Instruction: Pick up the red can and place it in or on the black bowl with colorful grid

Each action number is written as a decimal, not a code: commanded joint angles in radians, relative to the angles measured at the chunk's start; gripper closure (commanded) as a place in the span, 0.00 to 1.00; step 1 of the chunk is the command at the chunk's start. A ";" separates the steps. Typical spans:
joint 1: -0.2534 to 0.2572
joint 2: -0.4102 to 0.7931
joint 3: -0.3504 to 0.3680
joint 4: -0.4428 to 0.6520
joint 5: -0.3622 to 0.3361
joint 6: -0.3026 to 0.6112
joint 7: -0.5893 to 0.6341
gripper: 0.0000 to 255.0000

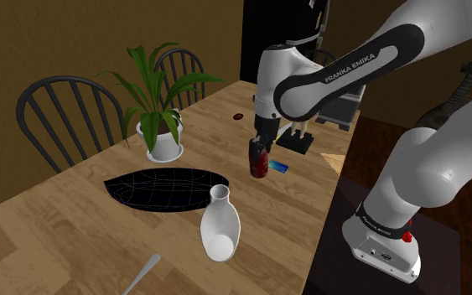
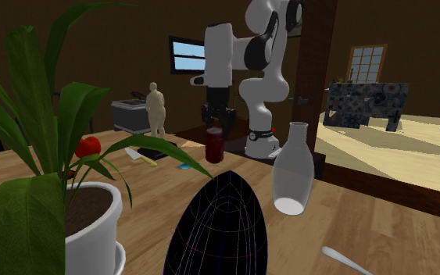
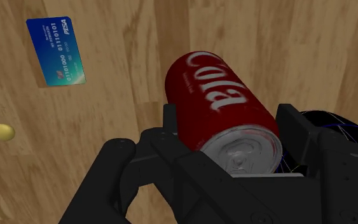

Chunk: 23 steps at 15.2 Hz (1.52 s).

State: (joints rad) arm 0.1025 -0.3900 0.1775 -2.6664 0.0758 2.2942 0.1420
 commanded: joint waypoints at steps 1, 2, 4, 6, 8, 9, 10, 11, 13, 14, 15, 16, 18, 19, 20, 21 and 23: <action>0.001 -0.021 -0.003 0.016 0.001 -0.037 -0.001 1.00; 0.001 -0.030 -0.004 0.024 0.001 -0.053 -0.002 1.00; 0.002 -0.046 -0.006 0.039 0.001 -0.086 -0.003 1.00; 0.002 -0.062 -0.009 0.056 0.001 -0.117 -0.004 1.00; 0.002 -0.075 -0.011 0.073 0.001 -0.149 -0.005 1.00; 0.002 -0.082 -0.012 0.082 0.001 -0.164 -0.005 1.00; 0.002 -0.088 -0.013 0.092 0.001 -0.179 -0.005 1.00; 0.002 -0.094 -0.014 0.101 0.000 -0.195 -0.006 1.00; 0.002 -0.105 -0.016 0.121 0.000 -0.225 -0.006 1.00; 0.002 -0.106 -0.017 0.122 0.000 -0.228 -0.006 1.00; 0.006 -0.071 -0.002 0.154 0.001 -0.224 0.012 1.00; 0.009 -0.037 0.012 0.186 0.001 -0.222 0.030 1.00; 0.014 0.032 0.039 0.253 -0.002 -0.220 0.067 1.00; 0.016 0.066 0.052 0.288 -0.006 -0.220 0.086 1.00; 0.019 0.100 0.065 0.324 -0.011 -0.221 0.105 1.00; 0.021 0.135 0.077 0.360 -0.017 -0.224 0.124 1.00; 0.026 0.205 0.100 0.437 -0.032 -0.231 0.163 1.00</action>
State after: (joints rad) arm 0.1257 -0.2165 0.2659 -2.2703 0.0501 2.0725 0.2855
